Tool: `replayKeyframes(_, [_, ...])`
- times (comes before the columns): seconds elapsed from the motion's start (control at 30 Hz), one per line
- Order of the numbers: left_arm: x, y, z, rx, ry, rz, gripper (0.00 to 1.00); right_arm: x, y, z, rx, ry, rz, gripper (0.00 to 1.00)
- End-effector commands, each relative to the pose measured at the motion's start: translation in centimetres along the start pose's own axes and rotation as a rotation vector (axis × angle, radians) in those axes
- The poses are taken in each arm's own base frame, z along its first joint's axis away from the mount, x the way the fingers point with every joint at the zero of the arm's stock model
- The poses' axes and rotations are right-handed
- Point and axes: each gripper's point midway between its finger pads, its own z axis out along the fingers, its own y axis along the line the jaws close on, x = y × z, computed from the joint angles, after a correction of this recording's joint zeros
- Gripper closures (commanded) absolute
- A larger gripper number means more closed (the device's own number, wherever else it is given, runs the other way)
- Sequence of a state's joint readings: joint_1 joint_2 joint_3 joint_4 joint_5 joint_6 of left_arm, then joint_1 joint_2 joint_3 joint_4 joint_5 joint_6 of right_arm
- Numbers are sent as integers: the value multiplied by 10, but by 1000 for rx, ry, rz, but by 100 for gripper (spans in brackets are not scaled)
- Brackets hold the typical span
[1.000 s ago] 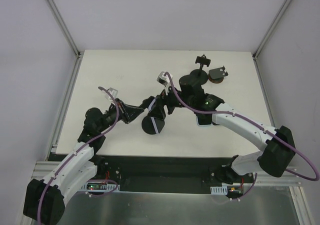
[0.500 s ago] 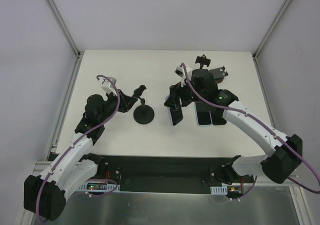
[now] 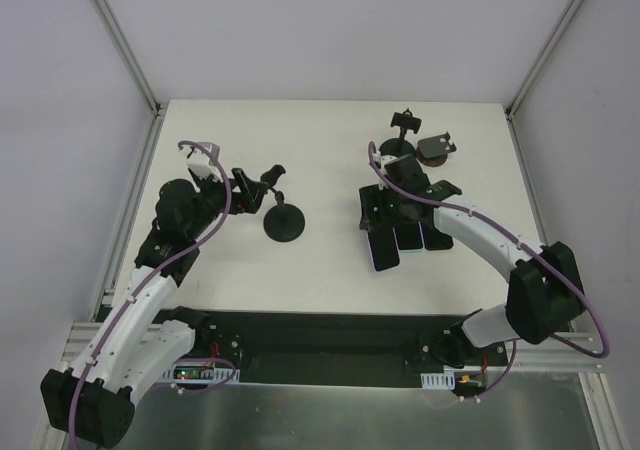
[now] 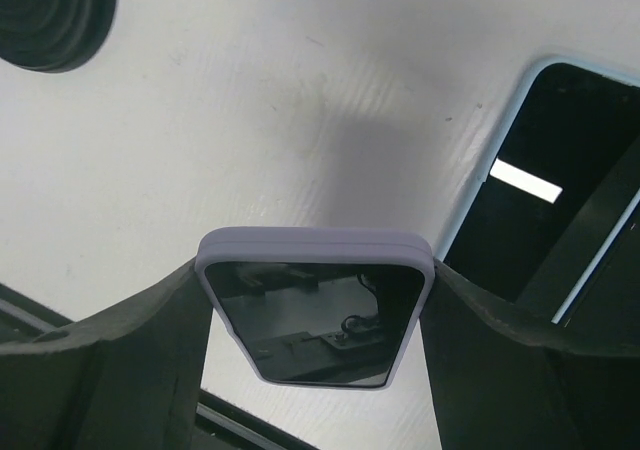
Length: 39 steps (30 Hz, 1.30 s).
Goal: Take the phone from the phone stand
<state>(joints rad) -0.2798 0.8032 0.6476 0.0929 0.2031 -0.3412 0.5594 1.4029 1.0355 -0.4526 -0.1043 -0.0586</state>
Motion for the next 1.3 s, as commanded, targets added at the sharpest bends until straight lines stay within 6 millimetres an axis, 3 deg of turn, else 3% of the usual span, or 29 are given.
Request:
replayKeyframes(0.0, [-52, 0, -26, -60, -134, 139, 16, -16, -6, 14, 43, -15, 35, 99])
replayKeyframes(0.23, [-78, 11, -59, -166, -228, 295, 9, -15, -17, 46, 96, 58, 66, 99])
replayKeyframes(0.33, [-77, 24, -65, -234, -243, 323, 9, -16, -23, 59, 119, 91, 79, 99])
replayKeyframes(0.47, [-55, 42, -61, -283, -208, 312, 9, -17, -33, 74, 155, 125, 123, 99])
replayKeyframes(0.53, [-54, 42, -61, -283, -195, 317, 9, -18, -46, 81, 206, 134, 137, 99])
replayKeyframes(0.73, [-50, 47, -59, -296, -173, 359, 10, -28, -59, 98, 235, 138, 177, 95])
replayKeyframes(1.03, [-43, 48, -52, -285, -137, 361, 11, -39, -68, 112, 274, 123, 198, 76])
replayKeyframes(1.27, [-39, 46, -49, -269, -120, 357, 12, -40, -64, 114, 258, 124, 218, 54])
